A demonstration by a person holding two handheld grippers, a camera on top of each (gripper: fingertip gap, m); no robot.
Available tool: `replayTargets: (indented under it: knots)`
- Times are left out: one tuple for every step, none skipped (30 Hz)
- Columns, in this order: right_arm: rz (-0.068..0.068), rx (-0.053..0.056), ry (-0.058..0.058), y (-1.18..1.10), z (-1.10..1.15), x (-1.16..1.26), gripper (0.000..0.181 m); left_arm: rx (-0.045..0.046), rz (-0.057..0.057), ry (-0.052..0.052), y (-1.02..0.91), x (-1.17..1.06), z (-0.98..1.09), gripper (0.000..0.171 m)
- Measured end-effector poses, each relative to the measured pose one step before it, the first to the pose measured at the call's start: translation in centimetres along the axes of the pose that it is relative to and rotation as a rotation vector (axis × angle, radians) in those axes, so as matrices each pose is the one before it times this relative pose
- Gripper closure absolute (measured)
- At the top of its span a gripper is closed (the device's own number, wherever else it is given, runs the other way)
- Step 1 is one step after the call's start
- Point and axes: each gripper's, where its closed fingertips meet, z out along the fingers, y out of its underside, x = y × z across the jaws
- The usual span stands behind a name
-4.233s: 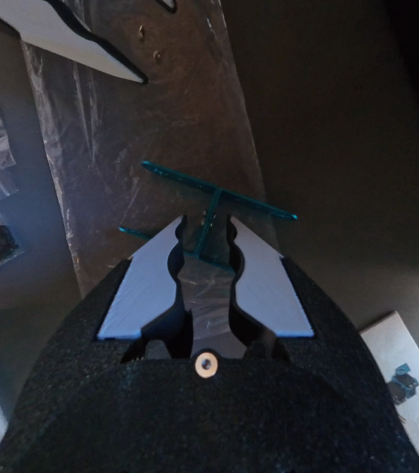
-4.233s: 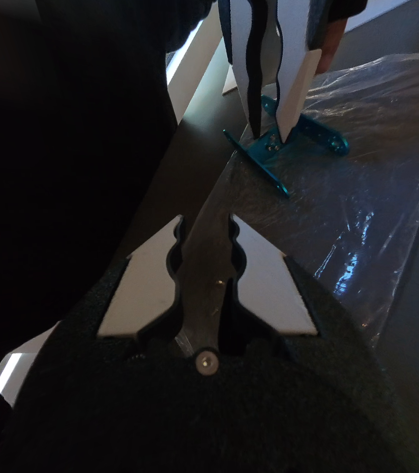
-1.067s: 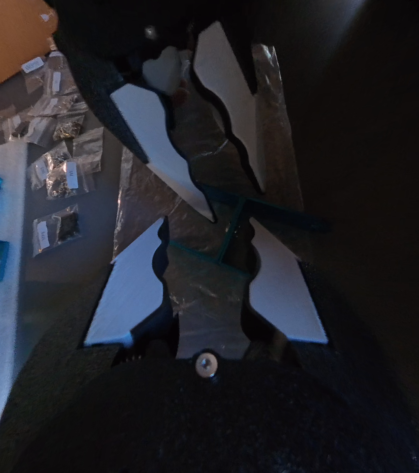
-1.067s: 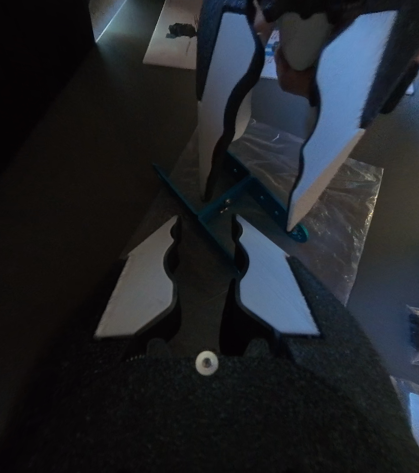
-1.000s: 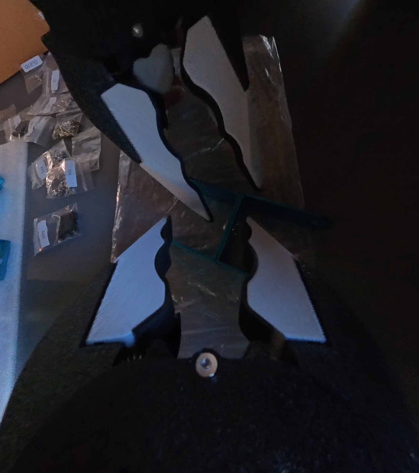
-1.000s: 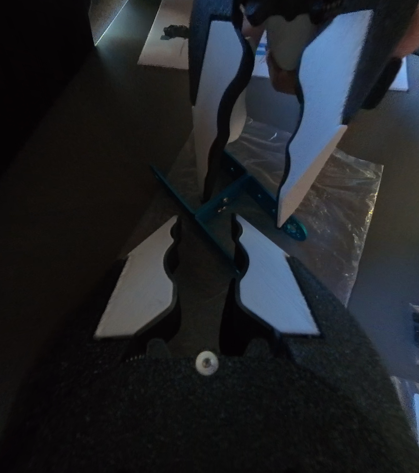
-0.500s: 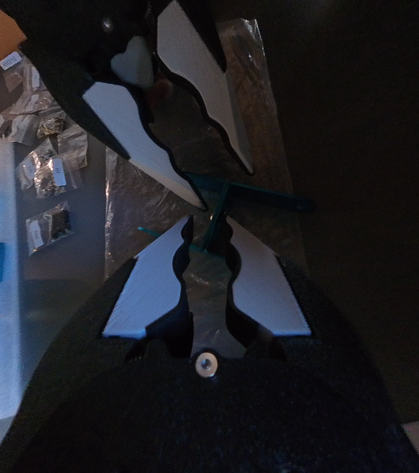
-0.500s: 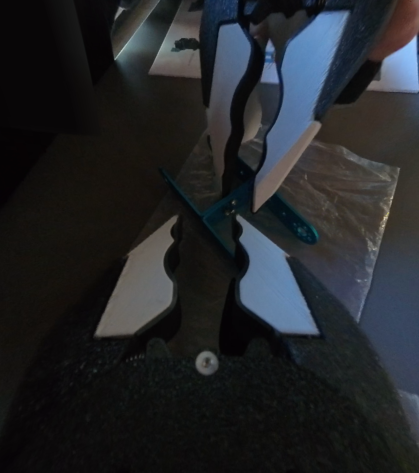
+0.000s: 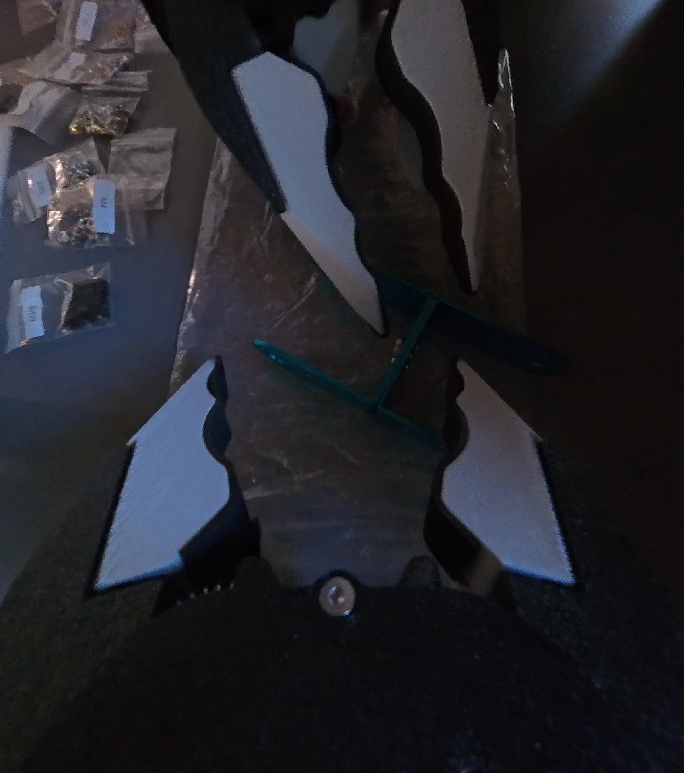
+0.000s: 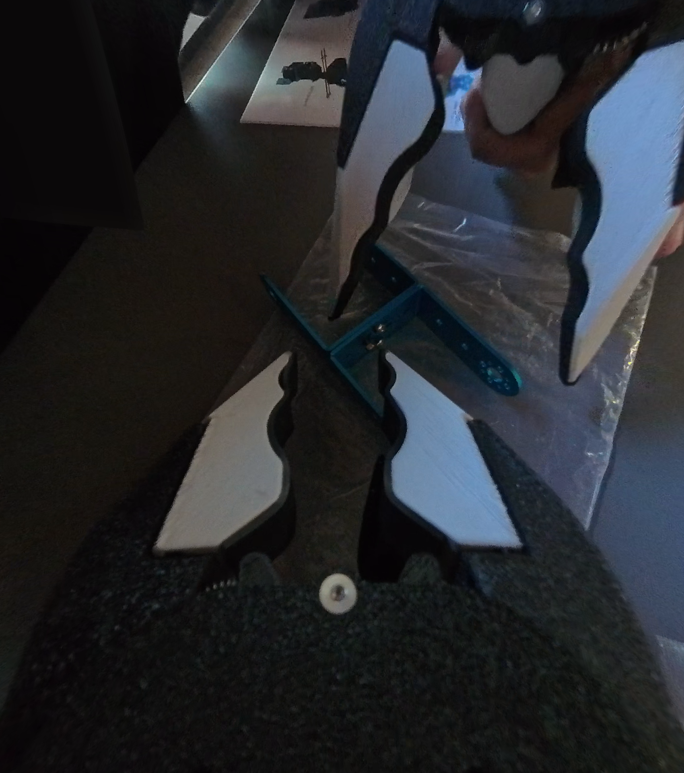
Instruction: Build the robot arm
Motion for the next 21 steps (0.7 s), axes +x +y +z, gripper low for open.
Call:
replayTargets:
  knots:
    - [-0.0001, -0.0009, -0.0019, 0.02, 0.017, -0.024, 0.144, 0.00885, 0.0008, 0.0157, -0.221, 0.319, 0.183, 0.068]
    - [0.0002, -0.0011, -0.0012, 0.01, 0.015, -0.011, 0.144, 0.01011, -0.0024, 0.0067, -0.283, 0.12, 0.134, 0.068]
    - [-0.0004, -0.0016, -0.0023, 0.015, 0.017, -0.044, 0.144, -0.00126, 0.0033, -0.0011, -0.097, -0.014, 0.131, 0.068]
    - [-0.0007, -0.002, -0.0024, 0.035, 0.027, -0.041, 0.144, -0.00088, 0.0026, 0.0015, -0.094, 0.001, 0.081, 0.069]
    - [-0.0007, -0.0022, -0.0012, 0.027, 0.025, -0.034, 0.144, 0.00343, 0.0002, 0.0076, -0.091, 0.058, 0.06, 0.074]
    - [-0.0009, -0.0006, 0.0003, 0.004, 0.007, -0.018, 0.144, 0.00554, 0.0013, 0.0097, -0.09, 0.097, 0.039, 0.081]
    - [-0.0008, -0.0016, -0.0007, 0.025, 0.024, -0.031, 0.144, 0.00618, -0.0045, -0.0023, -0.075, -0.101, 0.022, 0.083]
    - [-0.0011, -0.0006, 0.0012, -0.005, 0.018, -0.005, 0.144, -0.00149, -0.0097, 0.0022, 0.056, -0.035, 0.018, 0.083]
    - [-0.0014, -0.0007, 0.0022, 0.009, 0.018, 0.005, 0.144, -0.01069, -0.0077, 0.0006, 0.191, -0.039, 0.003, 0.084]
    - [-0.0011, 0.0002, 0.0014, -0.004, -0.01, 0.005, 0.145, -0.00668, -0.0094, 0.0029, 0.153, -0.005, 0.01, 0.083]
    - [0.0004, -0.0003, 0.0006, -0.001, 0.02, 0.012, 0.145, 0.00103, -0.0052, 0.0008, 0.041, -0.037, 0.008, 0.084]
    - [0.0007, -0.0004, 0.0008, -0.001, 0.002, 0.027, 0.145, 0.00285, -0.0027, 0.0003, 0.036, -0.028, -0.003, 0.084]
    - [-0.0003, -0.0009, -0.0001, -0.005, 0.016, -0.001, 0.145, -0.00028, -0.0004, -0.0006, 0.063, -0.036, 0.008, 0.085]
    - [-0.0025, 0.0005, 0.0037, -0.035, -0.004, 0.037, 0.144, -0.00485, 0.0046, -0.0115, 0.089, -0.199, 0.001, 0.09]
    - [-0.0037, 0.0017, 0.008, -0.054, -0.025, 0.098, 0.144, -0.00169, 0.0076, -0.0083, 0.056, -0.111, -0.007, 0.094]
    - [-0.0004, 0.0022, 0.0014, -0.073, -0.01, 0.011, 0.144, 0.00077, 0.0009, 0.0041, -0.009, 0.06, 0.003, 0.094]
    - [0.0005, -0.0029, -0.0037, -0.047, 0.01, -0.059, 0.144, -0.00002, -0.0003, 0.0027, -0.007, 0.036, 0.023, 0.094]
    - [-0.0028, -0.0084, 0.0036, 0.023, 0.017, 0.023, 0.144, 0.00024, -0.0004, 0.0009, -0.007, -0.003, 0.006, 0.094]
    - [-0.0053, -0.0029, -0.0025, -0.052, 0.013, -0.101, 0.143, 0.00054, 0.0015, 0.0013, 0.008, 0.015, 0.001, 0.094]
    - [-0.0086, -0.0016, -0.0056, -0.091, -0.059, -0.158, 0.143, 0.00004, 0.0018, 0.0009, 0.003, 0.019, -0.004, 0.094]
    - [-0.0155, -0.0015, 0.0022, -0.105, -0.129, -0.087, 0.143, -0.00036, 0.0036, 0.0002, 0.015, 0.028, -0.001, 0.094]
